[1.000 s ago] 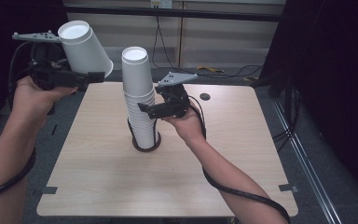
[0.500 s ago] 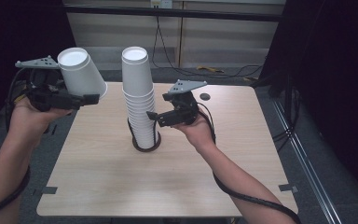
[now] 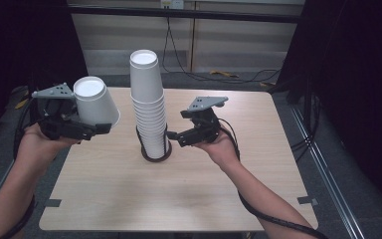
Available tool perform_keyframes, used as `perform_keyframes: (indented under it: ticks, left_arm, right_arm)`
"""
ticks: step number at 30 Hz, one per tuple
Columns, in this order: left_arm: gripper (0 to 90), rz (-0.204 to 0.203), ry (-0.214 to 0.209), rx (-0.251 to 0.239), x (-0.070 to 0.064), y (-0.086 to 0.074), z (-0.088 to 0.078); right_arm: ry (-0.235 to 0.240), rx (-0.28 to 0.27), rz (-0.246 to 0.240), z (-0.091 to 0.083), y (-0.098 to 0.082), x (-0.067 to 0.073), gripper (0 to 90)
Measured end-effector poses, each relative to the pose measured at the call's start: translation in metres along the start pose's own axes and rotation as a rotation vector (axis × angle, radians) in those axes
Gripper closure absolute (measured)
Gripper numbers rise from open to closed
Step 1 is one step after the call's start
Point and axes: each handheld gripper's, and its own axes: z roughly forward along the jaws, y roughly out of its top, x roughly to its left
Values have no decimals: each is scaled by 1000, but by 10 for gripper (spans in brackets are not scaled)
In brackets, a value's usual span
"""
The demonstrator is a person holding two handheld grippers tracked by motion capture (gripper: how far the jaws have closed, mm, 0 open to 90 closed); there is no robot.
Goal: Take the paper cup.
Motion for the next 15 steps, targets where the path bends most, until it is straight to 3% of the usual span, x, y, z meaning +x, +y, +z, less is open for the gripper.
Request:
perform_keyframes:
  ticks: [15]
  left_arm:
    - [125,64,-69,62,-27,-27,20]
  right_arm:
    - [7,29,9,-10,-22,-4,135]
